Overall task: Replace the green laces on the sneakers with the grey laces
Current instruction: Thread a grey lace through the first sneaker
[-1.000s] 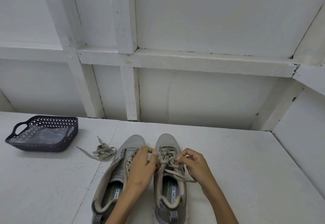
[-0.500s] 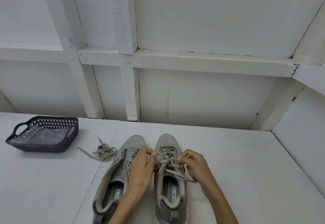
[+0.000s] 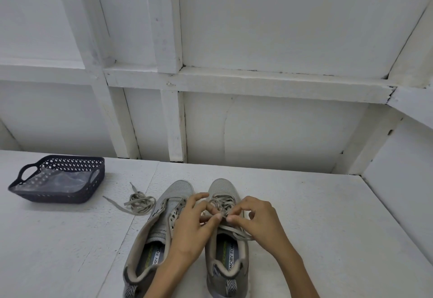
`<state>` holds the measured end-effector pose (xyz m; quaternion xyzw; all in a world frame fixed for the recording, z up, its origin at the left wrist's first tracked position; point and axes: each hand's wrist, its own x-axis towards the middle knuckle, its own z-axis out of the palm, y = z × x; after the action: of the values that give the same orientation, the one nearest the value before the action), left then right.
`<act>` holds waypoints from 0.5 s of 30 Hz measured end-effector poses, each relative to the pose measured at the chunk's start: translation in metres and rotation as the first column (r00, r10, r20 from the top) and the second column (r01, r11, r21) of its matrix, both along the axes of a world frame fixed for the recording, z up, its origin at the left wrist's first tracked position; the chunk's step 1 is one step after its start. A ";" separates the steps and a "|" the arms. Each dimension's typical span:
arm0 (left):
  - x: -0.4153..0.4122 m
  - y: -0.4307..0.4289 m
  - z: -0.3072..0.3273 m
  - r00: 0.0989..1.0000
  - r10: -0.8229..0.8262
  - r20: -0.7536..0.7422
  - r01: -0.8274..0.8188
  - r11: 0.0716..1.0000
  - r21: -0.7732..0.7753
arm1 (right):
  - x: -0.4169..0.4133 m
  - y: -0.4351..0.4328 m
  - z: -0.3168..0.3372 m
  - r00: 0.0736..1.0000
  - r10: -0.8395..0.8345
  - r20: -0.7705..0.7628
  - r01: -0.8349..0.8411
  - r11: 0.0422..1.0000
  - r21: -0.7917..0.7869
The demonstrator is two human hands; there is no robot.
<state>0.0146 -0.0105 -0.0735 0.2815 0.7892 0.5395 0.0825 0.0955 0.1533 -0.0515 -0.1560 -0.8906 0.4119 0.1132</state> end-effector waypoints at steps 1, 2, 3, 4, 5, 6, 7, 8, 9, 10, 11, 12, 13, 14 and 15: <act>0.000 0.000 0.001 1.000 0.005 -0.001 -0.005 1.000 -0.001 | -0.001 -0.001 -0.001 1.000 0.004 0.005 -0.004 1.000 0.024; 0.000 0.000 0.000 1.000 0.012 -0.003 -0.012 1.000 -0.003 | -0.002 -0.003 -0.002 1.000 0.008 0.014 -0.009 0.999 0.036; -0.001 0.000 -0.004 1.000 0.023 -0.006 -0.023 1.000 0.002 | -0.002 -0.005 -0.003 1.000 0.012 0.021 -0.012 1.000 0.021; -0.003 -0.001 -0.008 0.999 0.036 0.005 -0.036 0.999 0.010 | -0.002 -0.006 -0.004 1.000 0.009 0.011 -0.009 0.999 -0.031; -0.004 -0.003 -0.011 0.998 0.053 0.030 -0.053 0.998 0.020 | -0.001 -0.006 -0.005 1.000 0.000 -0.015 -0.002 0.994 -0.112; -0.006 -0.005 -0.015 0.996 0.072 0.061 -0.074 0.997 0.033 | 0.001 -0.004 -0.005 0.999 -0.020 -0.041 0.011 0.977 -0.213; -0.007 -0.007 -0.018 0.993 0.086 0.085 -0.090 0.995 0.038 | 0.003 -0.003 -0.004 0.998 -0.048 -0.047 0.031 0.950 -0.312; -0.008 -0.007 -0.019 0.991 0.090 0.096 -0.095 0.995 0.042 | 0.006 -0.002 -0.002 0.996 -0.078 -0.039 0.057 0.920 -0.388; -0.007 -0.007 -0.018 0.991 0.094 0.095 -0.098 0.994 0.042 | 0.009 -0.001 0.001 0.995 -0.093 -0.037 0.067 0.896 -0.438; -0.005 -0.005 -0.013 0.991 0.096 0.091 -0.101 0.994 0.048 | 0.010 0.000 0.002 0.995 -0.089 -0.051 0.056 0.888 -0.457; -0.002 -0.003 -0.008 0.992 0.093 0.084 -0.097 0.994 0.049 | 0.010 0.000 0.004 0.995 -0.073 -0.067 0.036 0.894 -0.447; -0.001 -0.001 -0.004 0.994 0.081 0.068 -0.084 0.996 0.043 | 0.010 0.000 0.004 0.996 -0.055 -0.071 0.020 0.907 -0.421; 0.000 0.000 -0.001 0.997 0.062 0.042 -0.063 0.998 0.019 | 0.010 0.000 0.003 0.997 -0.039 -0.062 0.013 0.927 -0.375; -0.001 0.001 0.000 0.999 0.049 0.010 -0.049 0.999 -0.002 | 0.009 0.001 0.001 0.998 -0.031 -0.047 0.014 0.946 -0.324; -0.002 0.002 0.000 0.999 0.043 -0.018 -0.044 0.999 -0.018 | 0.008 0.001 0.000 0.999 -0.025 -0.043 0.012 0.958 -0.287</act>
<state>0.0129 -0.0086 -0.0734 0.2681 0.8007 0.5316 0.0664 0.1036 0.1541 -0.0510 -0.1694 -0.8171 0.5391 0.1138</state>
